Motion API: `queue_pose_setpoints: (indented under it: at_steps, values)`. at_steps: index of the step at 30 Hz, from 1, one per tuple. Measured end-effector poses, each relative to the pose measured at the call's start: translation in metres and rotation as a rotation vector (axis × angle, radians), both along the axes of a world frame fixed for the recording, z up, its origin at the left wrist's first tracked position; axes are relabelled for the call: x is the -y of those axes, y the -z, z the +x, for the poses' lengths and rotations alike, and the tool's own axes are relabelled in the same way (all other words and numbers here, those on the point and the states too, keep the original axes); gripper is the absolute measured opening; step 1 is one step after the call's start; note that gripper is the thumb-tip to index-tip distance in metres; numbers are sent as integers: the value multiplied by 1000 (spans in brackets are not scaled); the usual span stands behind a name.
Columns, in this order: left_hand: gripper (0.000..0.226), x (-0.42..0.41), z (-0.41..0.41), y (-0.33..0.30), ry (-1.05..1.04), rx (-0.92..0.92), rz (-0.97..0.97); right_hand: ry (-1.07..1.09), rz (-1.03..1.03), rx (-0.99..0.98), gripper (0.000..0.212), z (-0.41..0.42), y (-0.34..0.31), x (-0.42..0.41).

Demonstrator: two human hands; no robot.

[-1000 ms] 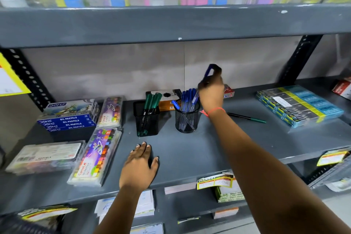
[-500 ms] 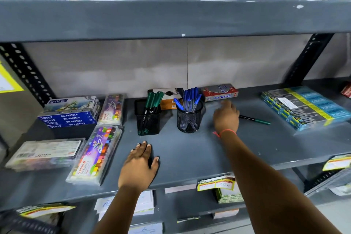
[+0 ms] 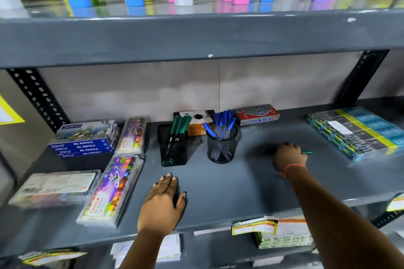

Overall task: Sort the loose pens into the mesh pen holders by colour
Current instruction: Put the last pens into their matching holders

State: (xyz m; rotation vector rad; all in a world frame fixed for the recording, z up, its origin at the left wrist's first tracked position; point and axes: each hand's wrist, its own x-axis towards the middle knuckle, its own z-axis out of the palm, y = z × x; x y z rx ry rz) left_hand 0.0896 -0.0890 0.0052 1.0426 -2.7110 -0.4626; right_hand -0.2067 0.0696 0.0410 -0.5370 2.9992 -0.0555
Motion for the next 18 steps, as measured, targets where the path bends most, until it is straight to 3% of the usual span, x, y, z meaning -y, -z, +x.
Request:
queue_pose_setpoints:
  at_steps: [4,7,9,12,18]
  values:
    - [53,-1,0,-1,4,-15,-1,-172,-10,-153,34,38,9,10]
    - [53,-1,1,-1,2,-13,-6,-248,-244,-88,27,67,17,17]
    - [53,-1,0,0,2,-3,-15,-209,-415,1,24,83,17,20]
    - [53,-1,1,-1,5,-1,-11,-139,-528,-15,23,98,13,19]
    - [53,0,2,-4,26,6,9,-24,-392,56,38,90,7,9]
